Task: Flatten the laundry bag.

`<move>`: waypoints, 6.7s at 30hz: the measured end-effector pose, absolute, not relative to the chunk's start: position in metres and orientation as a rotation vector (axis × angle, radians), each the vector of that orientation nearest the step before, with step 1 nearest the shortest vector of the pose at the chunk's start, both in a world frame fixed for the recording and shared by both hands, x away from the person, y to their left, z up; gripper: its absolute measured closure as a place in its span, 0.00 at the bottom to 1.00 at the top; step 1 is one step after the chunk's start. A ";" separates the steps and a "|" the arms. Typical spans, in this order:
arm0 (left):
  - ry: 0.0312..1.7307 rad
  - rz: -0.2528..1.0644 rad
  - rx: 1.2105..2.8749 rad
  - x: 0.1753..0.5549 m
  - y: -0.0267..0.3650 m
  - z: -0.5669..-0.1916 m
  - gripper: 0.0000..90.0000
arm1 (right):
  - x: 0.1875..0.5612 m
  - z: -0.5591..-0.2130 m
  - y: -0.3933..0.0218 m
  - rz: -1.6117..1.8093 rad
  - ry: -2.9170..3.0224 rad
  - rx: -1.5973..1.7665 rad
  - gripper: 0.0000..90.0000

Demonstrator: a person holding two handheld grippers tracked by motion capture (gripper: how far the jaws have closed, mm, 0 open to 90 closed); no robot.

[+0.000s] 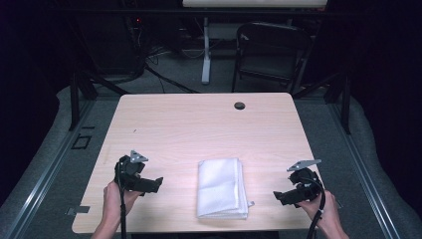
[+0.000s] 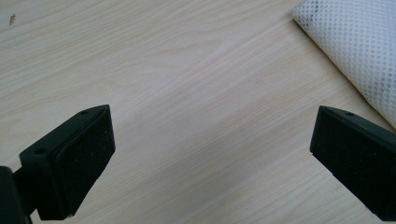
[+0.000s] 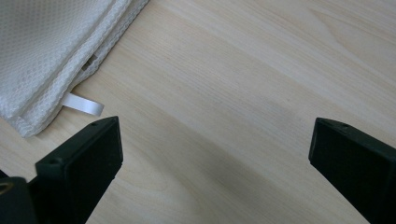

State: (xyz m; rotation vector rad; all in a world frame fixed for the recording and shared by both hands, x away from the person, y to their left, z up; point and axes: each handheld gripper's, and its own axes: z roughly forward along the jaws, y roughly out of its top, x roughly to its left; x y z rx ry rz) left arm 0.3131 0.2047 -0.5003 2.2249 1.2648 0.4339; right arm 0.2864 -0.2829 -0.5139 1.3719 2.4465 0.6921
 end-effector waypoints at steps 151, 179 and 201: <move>0.550 -0.074 2.512 0.291 0.034 -0.552 0.84 | 0.284 -0.530 -0.235 0.678 2.714 1.240 0.19; 0.495 -0.081 2.524 0.290 0.032 -0.553 0.76 | 0.289 -0.554 -0.161 0.674 2.857 1.007 1.00; 0.510 0.040 2.480 0.287 0.040 -0.536 0.95 | 0.291 -0.558 -0.169 0.759 2.851 1.055 1.00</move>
